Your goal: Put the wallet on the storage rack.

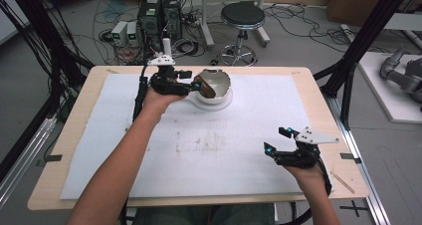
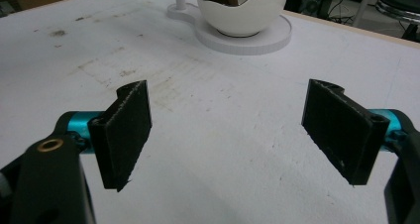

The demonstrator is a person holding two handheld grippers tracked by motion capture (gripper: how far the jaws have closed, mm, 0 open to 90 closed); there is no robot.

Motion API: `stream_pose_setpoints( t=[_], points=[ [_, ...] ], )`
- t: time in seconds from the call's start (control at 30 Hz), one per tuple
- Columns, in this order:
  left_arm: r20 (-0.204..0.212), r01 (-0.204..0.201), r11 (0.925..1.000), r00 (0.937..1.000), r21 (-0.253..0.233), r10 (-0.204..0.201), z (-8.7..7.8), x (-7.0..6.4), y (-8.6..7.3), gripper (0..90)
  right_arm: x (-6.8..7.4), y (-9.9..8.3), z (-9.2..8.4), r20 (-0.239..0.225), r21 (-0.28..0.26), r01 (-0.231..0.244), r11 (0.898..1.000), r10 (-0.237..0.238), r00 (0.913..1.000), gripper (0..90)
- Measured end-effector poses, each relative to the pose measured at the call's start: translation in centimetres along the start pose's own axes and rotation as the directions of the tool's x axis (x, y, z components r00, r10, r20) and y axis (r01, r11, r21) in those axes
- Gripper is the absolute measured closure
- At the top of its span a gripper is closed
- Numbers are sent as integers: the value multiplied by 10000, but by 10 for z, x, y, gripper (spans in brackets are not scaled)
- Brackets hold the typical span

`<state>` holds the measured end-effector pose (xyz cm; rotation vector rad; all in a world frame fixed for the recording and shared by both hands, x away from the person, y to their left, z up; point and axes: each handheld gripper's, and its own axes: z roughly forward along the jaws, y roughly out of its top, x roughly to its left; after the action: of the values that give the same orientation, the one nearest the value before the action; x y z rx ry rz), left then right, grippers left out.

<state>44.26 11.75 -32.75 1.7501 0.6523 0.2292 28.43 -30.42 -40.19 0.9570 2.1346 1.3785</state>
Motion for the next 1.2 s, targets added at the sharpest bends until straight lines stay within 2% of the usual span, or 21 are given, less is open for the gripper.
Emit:
stream_pose_setpoints(
  t=[0.13, 0.37, 0.43, 0.57, 0.63, 0.83, 1.2],
  points=[
    [150, -173, 9998, 9997, 117, 171, -13, -7, -5, 259, 0, 0, 2, -25, -19, -7, 10000, 7, 10000, 196],
    [272, -328, 9995, 9991, -38, 329, -38, -15, -17, 247, 1, 2, 7, -109, 18, 32, 10000, -32, 9999, 195],
    [321, -315, 9995, 9990, -103, 318, -44, -17, -21, 247, 1, 3, 10, -122, 26, 63, 10000, -63, 9999, 196],
    [419, -479, 9988, 9980, 71, 476, -54, -22, -34, 246, 0, 4, 13, -188, 47, 41, 10000, -41, 9998, 195],
    [382, -563, 9983, 9977, 136, 557, -58, -24, -42, 247, 0, 4, 14, -177, 43, 34, 10000, -33, 9998, 195],
    [284, -403, 9991, 9988, 157, 398, -72, -24, -64, 245, -1, 4, 18, -229, 112, 20, 9999, -17, 9997, 195],
    [7, -482, 9979, 9988, 421, 482, -93, -27, -101, 244, -2, 4, 25, -302, 173, 74, 9998, -69, 9995, 196]
  ],
)
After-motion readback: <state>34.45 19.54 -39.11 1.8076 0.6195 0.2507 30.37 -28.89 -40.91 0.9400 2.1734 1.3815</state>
